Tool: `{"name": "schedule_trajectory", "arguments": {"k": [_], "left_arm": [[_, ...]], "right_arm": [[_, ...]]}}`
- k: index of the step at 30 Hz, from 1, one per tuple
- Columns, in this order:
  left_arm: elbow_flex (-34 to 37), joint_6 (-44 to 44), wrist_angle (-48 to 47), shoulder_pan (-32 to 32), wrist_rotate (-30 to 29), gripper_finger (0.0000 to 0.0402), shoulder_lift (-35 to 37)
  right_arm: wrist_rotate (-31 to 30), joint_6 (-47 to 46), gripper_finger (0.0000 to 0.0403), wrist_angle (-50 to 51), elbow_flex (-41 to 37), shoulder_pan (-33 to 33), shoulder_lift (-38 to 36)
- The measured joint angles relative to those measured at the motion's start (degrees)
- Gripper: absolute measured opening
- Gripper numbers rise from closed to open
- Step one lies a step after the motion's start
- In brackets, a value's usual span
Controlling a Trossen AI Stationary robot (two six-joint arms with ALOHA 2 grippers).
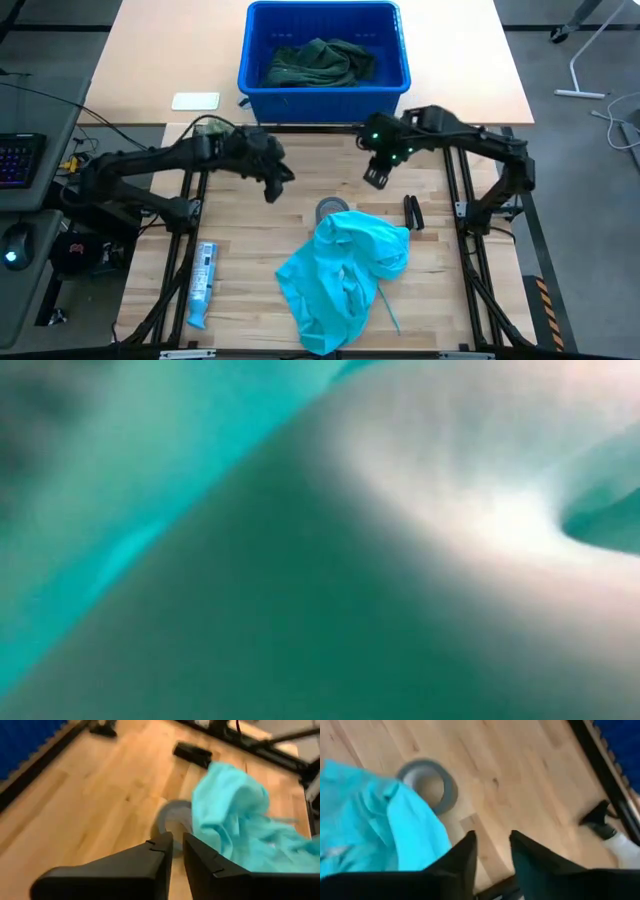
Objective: Fold laundry
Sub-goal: Move the black electrical tape to the top right of the table
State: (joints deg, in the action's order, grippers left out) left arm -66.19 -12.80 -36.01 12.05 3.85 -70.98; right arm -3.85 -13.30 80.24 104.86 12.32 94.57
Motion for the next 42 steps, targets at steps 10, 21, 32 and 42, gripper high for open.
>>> {"name": "schedule_trajectory", "arguments": {"k": [10,21,32,42], "left_arm": [[0.0,1.9,2.2,-2.5,0.6,0.0173,-4.6],[-0.1,-3.4,10.7,-2.4,0.6,0.015,-21.1],[0.0,-6.7,-1.9,-2.7,1.8,0.0002,-23.5],[0.5,-9.6,3.4,-3.6,9.3,0.0,-32.6]], "right_arm": [[2.5,-0.5,0.0222,9.1,-5.0,-5.4,4.6],[4.3,-14.8,0.0112,8.5,-23.6,-14.5,-4.4],[-0.3,-36.1,0.0005,7.5,-28.6,-18.5,-17.1],[-3.5,-36.8,0.0001,7.4,-28.9,-16.7,-19.4]]}}
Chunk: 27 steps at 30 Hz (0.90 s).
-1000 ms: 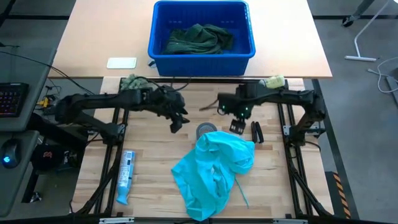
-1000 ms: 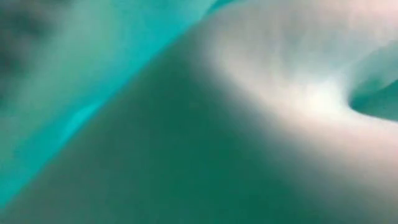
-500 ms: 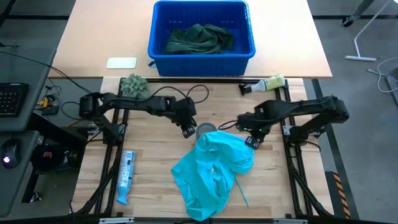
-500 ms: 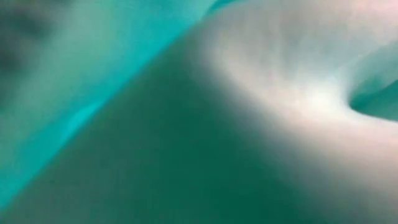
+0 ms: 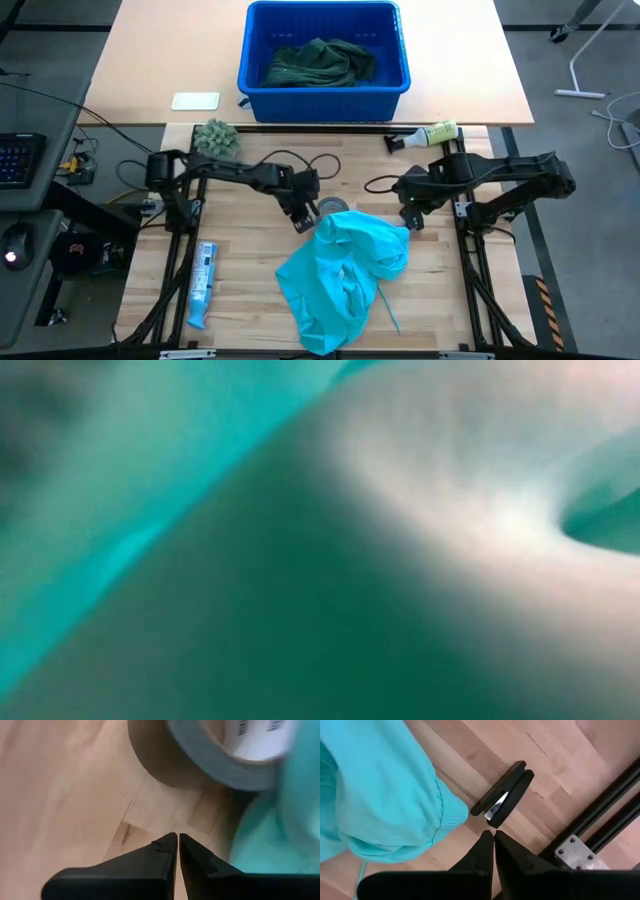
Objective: Fold laundry
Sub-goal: Move the black electrical tape to the top right of the table
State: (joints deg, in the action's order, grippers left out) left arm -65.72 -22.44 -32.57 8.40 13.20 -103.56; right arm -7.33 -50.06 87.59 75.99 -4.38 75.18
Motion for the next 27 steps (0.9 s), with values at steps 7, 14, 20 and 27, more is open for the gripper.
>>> {"name": "schedule_trajectory", "arguments": {"k": [7,14,20,27], "left_arm": [[-0.1,-7.5,20.2,1.1,1.7,0.0,-3.8],[-0.2,-15.8,51.7,7.7,-5.2,0.0,-7.4],[-0.2,-18.6,56.6,15.3,4.0,0.0,-4.1],[-0.7,-10.6,40.1,12.9,15.0,0.0,0.7]], "right_arm": [[-0.1,0.0,0.0,0.0,0.0,-0.1,-0.1],[-2.6,-0.6,0.0,0.0,0.0,-0.1,-0.1],[-3.2,-1.0,0.0,0.0,0.0,-0.1,-0.3],[-6.4,-0.9,0.0,-0.2,0.0,0.3,-0.4]]}}
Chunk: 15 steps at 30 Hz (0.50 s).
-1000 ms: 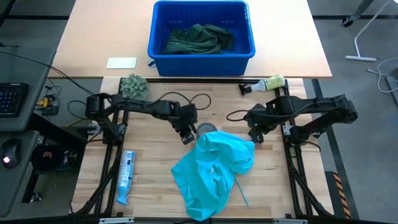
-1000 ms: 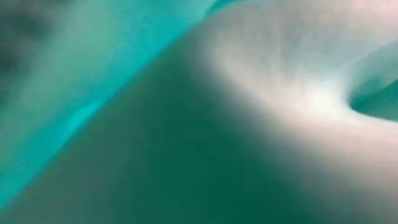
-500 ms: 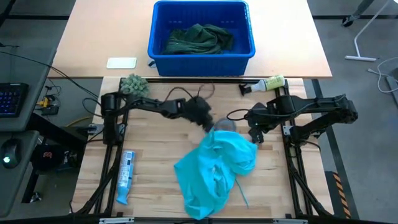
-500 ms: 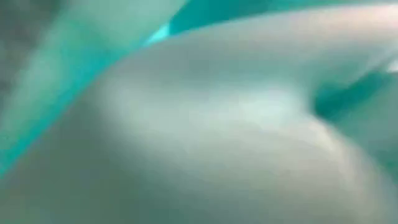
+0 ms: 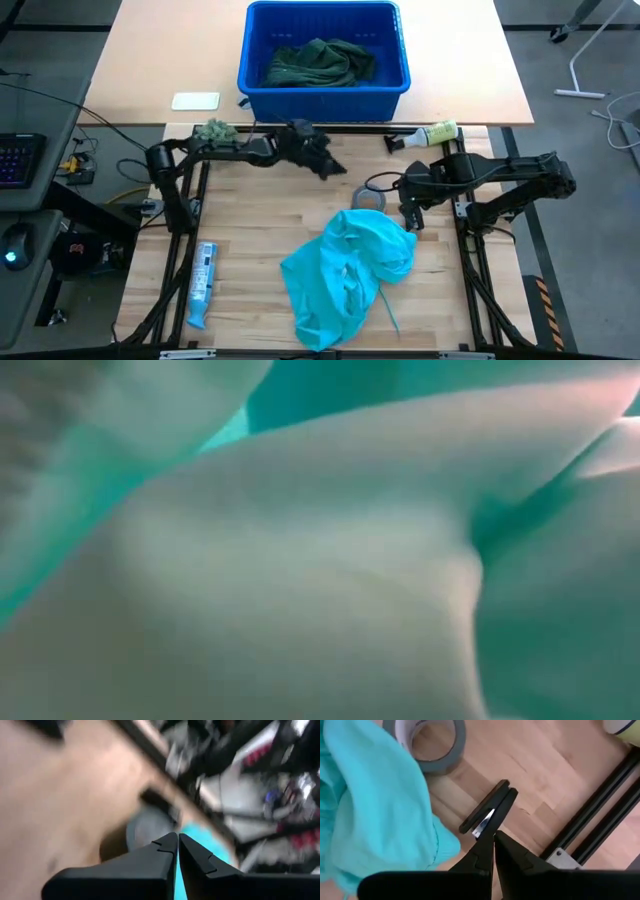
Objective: Fold laundry
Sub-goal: Move the black electrical tape to the top right of the table
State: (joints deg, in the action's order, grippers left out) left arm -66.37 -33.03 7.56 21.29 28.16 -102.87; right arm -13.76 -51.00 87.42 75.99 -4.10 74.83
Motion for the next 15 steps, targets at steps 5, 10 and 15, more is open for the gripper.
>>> {"name": "schedule_trajectory", "arguments": {"k": [5,10,15], "left_arm": [[-2.4,12.1,-12.4,-7.0,-8.0,0.0,-1.8],[-2.4,12.5,-11.4,-9.7,-17.5,0.0,-5.4],[-2.4,11.3,-11.2,-10.2,-19.7,0.0,-9.5]], "right_arm": [[-0.8,0.0,0.0,-0.1,0.0,0.9,0.0],[-0.8,-1.1,0.0,-0.6,0.0,1.2,0.0],[-0.1,-1.7,0.0,-1.0,0.0,1.2,0.0]]}}
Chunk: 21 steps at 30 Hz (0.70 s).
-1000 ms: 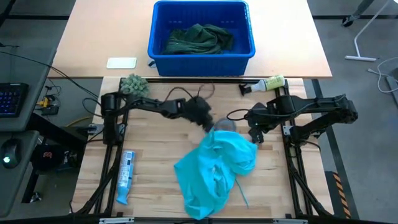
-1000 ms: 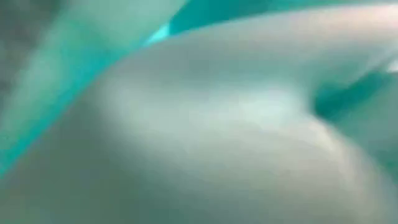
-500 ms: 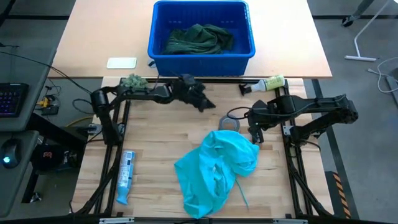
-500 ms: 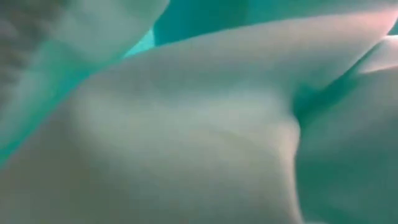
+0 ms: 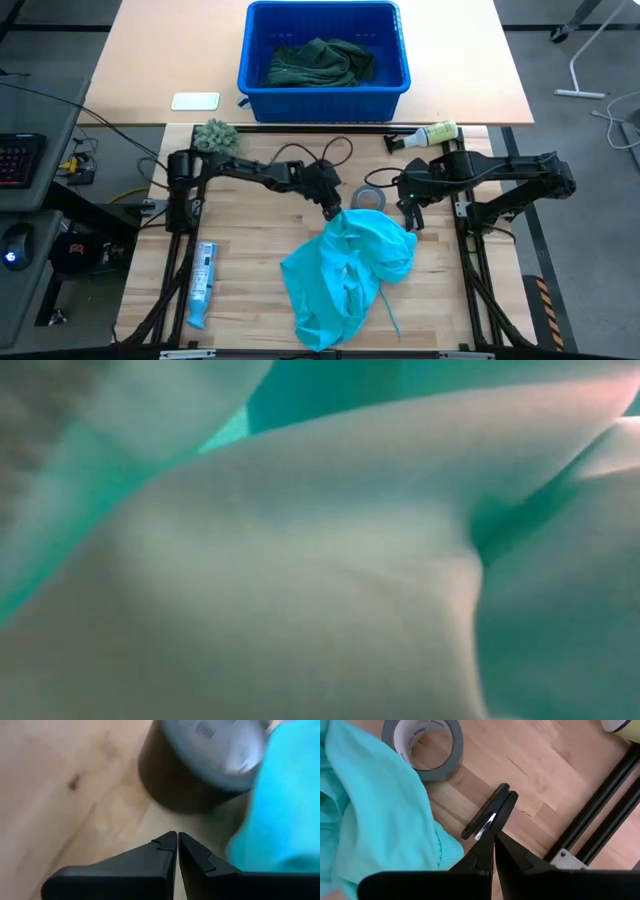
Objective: Fold laundry
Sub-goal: Move the black electrical tape to the top right of the table
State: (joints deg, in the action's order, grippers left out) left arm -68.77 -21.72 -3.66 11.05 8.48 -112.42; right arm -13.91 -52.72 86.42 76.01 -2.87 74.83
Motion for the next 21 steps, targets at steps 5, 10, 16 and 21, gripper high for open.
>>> {"name": "schedule_trajectory", "arguments": {"k": [5,10,16,21], "left_arm": [[-2.5,-1.6,2.9,-0.7,3.6,0.0,-3.9],[-8.5,-1.8,9.9,-1.6,5.3,0.0,-9.0],[-18.3,-0.3,11.8,-0.4,3.4,0.0,-12.2],[-21.4,6.8,1.9,3.1,2.8,0.0,-7.0]], "right_arm": [[0.0,-1.5,0.0,-0.9,0.0,0.0,0.0],[-0.7,-2.9,0.0,-2.6,0.0,0.0,0.0],[-2.1,-6.3,0.0,-4.9,0.0,0.0,0.0],[-1.2,-8.7,0.0,-4.6,-0.3,2.0,0.9]]}}
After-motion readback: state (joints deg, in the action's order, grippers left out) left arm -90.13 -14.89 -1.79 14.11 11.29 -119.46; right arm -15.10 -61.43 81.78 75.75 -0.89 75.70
